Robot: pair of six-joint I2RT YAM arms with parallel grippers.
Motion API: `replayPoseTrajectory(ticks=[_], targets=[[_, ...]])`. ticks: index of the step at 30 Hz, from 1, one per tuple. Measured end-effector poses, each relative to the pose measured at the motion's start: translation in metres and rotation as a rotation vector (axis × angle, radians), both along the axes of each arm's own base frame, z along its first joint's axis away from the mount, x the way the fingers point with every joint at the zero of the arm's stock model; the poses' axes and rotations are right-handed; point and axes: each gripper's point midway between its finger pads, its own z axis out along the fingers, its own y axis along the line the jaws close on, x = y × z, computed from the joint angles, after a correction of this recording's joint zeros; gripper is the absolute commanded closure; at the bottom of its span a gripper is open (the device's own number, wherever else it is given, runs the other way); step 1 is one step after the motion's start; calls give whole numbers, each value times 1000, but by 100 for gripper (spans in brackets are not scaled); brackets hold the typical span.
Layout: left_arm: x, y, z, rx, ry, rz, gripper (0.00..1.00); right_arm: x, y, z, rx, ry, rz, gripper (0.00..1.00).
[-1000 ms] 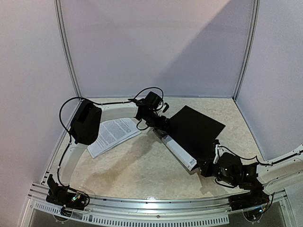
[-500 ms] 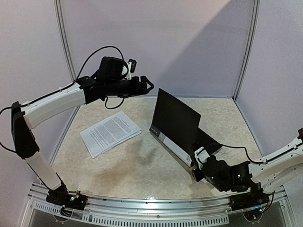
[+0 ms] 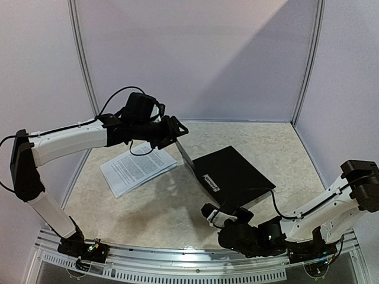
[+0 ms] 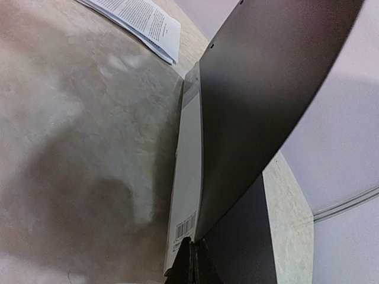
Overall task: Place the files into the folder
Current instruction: Open the folder at the center of the board.
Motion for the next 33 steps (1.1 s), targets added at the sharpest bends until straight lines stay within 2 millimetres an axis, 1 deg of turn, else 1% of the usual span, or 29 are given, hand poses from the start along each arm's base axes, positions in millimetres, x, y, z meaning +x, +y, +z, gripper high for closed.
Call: replayPoseTrajectory(ticks=[1,2,3,4,5,8,11,13,16,18,19,20,22,24,25,26,27,31,33], targets=[[-1,1,-2,0,13,5,72,-1,2,0,-12,-9,1,99],[-2,1,-4,7,17,4,81,-2,4,0,-22,-19,0,90],[-5,3,-7,12,24,0,89,-4,5,0,-36,-26,1,85],[-6,5,-10,17,30,3,96,-5,5,-1,-46,-28,1,80],[-10,8,-15,29,34,-4,99,-5,5,-1,-50,-26,0,69],[-21,19,-28,57,52,-7,100,-10,9,-4,-44,20,17,48],[-29,26,-43,83,65,-29,100,-24,15,-10,-34,147,109,31],[-33,28,-53,99,63,-58,100,-37,21,-5,5,240,176,24],[-38,25,-57,103,45,-124,100,-56,27,19,125,367,272,18],[-42,21,-58,98,28,-162,100,-63,30,47,252,445,331,16],[-44,19,-61,96,19,-179,100,-62,28,62,324,471,343,16],[-47,20,-67,100,19,-191,100,-57,24,76,389,484,344,16],[-53,23,-81,109,34,-200,99,-38,8,100,528,489,310,18],[-60,29,-98,125,60,-199,95,-17,-11,114,630,475,244,21],[-67,35,-111,139,84,-194,92,-9,-19,115,660,469,214,22],[-68,37,-115,143,93,-192,85,-3,-25,115,679,467,188,23],[-72,40,-123,148,107,-187,82,5,-32,111,697,469,150,24],[-83,51,-147,174,159,-162,69,18,-44,85,683,500,42,29],[-84,54,-152,189,165,-154,67,25,-50,70,665,520,-21,34]])
